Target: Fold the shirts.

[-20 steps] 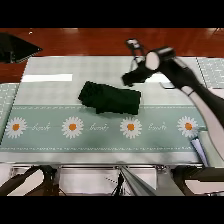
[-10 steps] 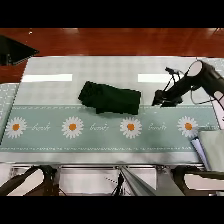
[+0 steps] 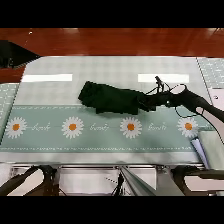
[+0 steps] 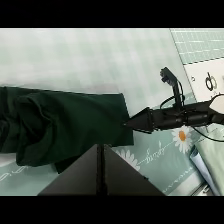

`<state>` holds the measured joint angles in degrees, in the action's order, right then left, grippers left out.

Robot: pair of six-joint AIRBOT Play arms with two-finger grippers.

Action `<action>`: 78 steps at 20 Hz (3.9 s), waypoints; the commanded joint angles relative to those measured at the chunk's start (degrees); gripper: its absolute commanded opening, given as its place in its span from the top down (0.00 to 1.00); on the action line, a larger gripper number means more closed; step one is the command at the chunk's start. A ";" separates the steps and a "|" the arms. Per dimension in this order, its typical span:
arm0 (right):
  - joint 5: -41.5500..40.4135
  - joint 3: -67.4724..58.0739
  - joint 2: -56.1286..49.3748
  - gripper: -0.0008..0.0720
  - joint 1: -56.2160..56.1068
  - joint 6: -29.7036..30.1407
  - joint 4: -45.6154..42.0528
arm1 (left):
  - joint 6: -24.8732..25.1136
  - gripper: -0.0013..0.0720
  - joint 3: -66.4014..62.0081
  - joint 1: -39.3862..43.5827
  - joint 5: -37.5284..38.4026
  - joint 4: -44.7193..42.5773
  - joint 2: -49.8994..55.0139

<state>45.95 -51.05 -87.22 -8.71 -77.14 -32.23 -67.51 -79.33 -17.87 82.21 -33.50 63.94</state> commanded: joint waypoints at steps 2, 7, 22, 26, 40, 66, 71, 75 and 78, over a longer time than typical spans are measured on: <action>-5.35 -0.22 -0.72 0.96 -1.38 -0.70 9.03 | -1.16 0.95 0.00 0.04 -0.26 -0.24 -0.04; 9.31 -7.91 11.76 0.96 8.31 4.02 7.65 | -1.27 0.95 0.00 1.55 -1.66 -0.26 -0.02; 56.63 -23.54 43.15 0.96 63.19 -19.37 -44.02 | 1.03 0.95 0.31 13.57 -13.25 -0.42 1.66; 58.62 -23.52 44.59 0.96 69.09 -15.13 -61.94 | 2.58 0.95 0.28 15.63 -13.35 -0.42 1.68; 60.35 -23.52 46.60 0.47 70.07 -14.08 -77.85 | 4.04 0.95 0.28 16.09 -20.33 -0.42 1.77; 34.56 -23.50 24.17 0.16 -0.07 -11.58 -56.81 | -24.70 0.00 -0.04 35.28 -1.33 -57.20 1.88; 34.75 -23.52 23.10 0.17 -0.02 -13.11 -56.26 | -24.52 0.00 -0.04 35.28 -0.94 -57.13 1.90; 34.75 -23.52 23.10 0.17 -0.02 -13.11 -56.43 | -24.52 0.00 -0.04 35.26 -0.94 -57.13 1.95; 34.75 -23.52 23.10 0.17 -0.02 -13.11 -56.43 | -24.52 0.00 -0.04 35.26 -0.96 -57.13 2.16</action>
<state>80.73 -74.52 -64.05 -8.60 -90.04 -88.53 -91.96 -79.35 17.39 81.25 -90.56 66.00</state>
